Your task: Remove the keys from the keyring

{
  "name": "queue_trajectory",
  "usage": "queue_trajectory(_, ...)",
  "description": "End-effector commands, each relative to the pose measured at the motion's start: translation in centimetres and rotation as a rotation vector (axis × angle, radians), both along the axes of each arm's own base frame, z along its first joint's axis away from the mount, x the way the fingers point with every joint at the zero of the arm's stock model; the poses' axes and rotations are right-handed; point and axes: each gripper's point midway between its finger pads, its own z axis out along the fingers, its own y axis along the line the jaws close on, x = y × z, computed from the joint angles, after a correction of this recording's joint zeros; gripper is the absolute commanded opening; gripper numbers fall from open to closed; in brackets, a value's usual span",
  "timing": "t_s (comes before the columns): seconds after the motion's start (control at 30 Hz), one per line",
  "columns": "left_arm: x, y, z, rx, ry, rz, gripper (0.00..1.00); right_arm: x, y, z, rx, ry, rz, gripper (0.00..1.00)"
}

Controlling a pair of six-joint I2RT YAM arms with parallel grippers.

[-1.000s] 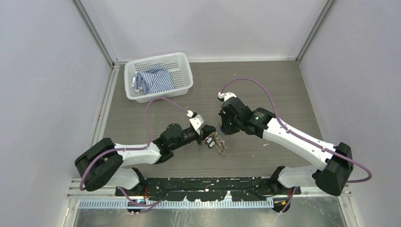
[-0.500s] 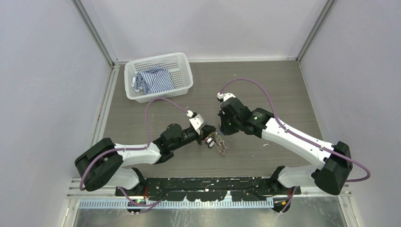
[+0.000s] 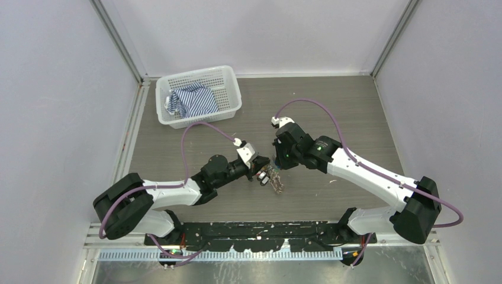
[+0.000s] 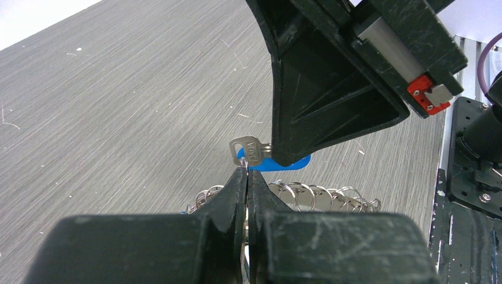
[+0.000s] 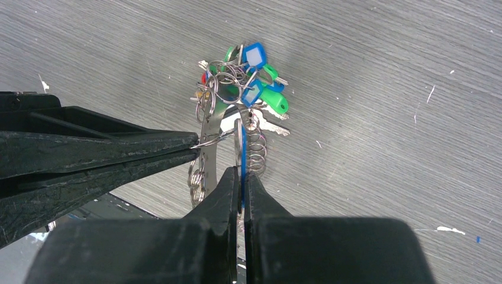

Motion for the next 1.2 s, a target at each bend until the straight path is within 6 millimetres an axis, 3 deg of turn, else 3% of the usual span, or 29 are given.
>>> queue_trajectory(0.0,0.4,0.1,5.3,-0.142,-0.116,0.025,0.0,0.1,-0.2,-0.5,-0.006,0.011,-0.016,0.01)
queue_trajectory(0.3,0.4,0.2,5.2,-0.144,-0.112,0.027,0.0,-0.1,-0.1,-0.9,-0.004,0.02,-0.014,0.01)
queue_trajectory(0.43,0.4,0.3,5.1,-0.145,-0.105,0.032,0.0,0.0,0.3,-0.4,0.021,0.011,-0.006,0.01)
queue_trajectory(0.6,0.3,0.3,4.3,-0.137,-0.053,0.032,0.0,0.7,-0.7,0.9,0.002,-0.045,-0.048,0.01)
queue_trajectory(0.73,-0.6,0.2,3.9,-0.109,-0.004,-0.007,0.24,0.9,-0.5,2.6,0.015,-0.078,-0.02,0.01)
queue_trajectory(0.8,-0.8,0.5,3.9,-0.096,0.01,-0.003,0.3,0.8,-0.3,3.0,0.028,-0.089,-0.007,0.01)
queue_trajectory(1.17,0.0,0.8,4.2,0.02,0.012,-0.001,0.26,0.6,0.4,5.9,0.058,-0.18,0.039,0.01)
